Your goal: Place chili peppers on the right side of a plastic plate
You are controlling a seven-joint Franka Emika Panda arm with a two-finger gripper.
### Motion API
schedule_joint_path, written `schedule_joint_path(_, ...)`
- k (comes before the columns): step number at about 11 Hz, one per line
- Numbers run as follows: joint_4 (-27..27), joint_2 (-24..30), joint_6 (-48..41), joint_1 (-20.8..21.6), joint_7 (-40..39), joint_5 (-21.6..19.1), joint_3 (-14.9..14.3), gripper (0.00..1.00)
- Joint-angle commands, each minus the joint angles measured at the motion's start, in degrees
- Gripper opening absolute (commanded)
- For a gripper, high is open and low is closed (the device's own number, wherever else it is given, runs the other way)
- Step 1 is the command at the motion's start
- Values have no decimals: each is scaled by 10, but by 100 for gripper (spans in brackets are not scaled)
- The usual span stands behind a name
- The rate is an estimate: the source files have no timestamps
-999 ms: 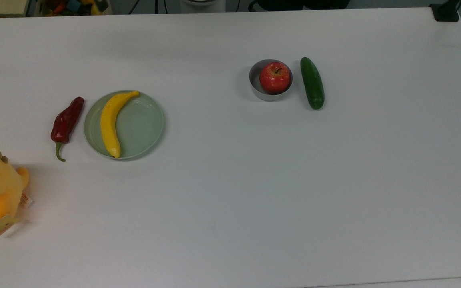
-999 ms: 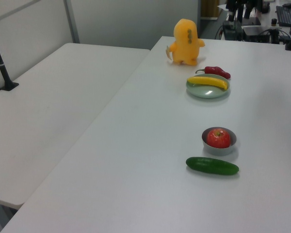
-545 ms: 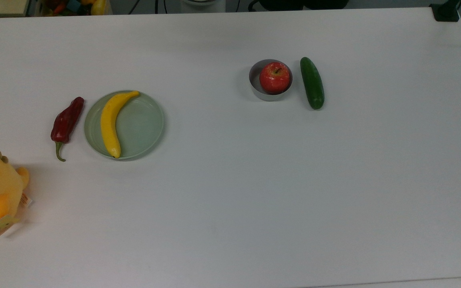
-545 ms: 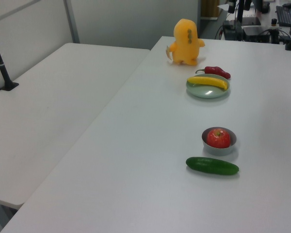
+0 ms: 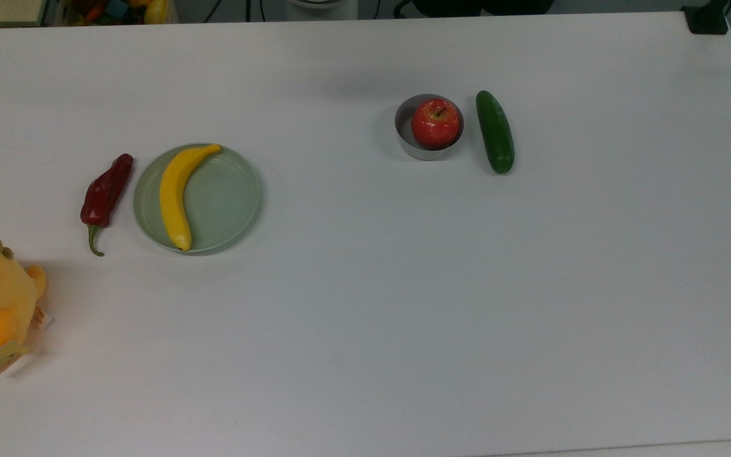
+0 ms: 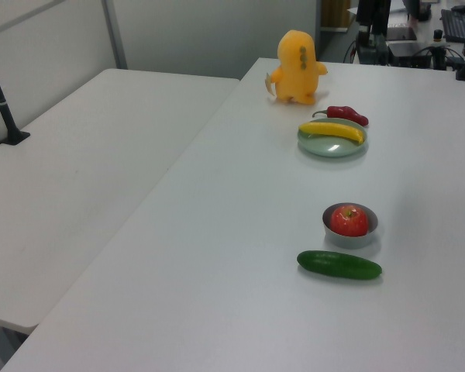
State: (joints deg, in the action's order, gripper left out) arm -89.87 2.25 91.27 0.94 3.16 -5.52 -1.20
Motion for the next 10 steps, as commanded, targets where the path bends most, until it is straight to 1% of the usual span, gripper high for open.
schedule_joint_path(1,-26,-5,65,4,-86,4,-6,100)
schedule_joint_path(2,-25,-10,75,5,-107,9,-7,100)
schedule_joint_path(3,-25,-15,81,4,-112,11,-7,100)
schedule_joint_path(10,-25,-17,80,5,-109,12,-5,100)
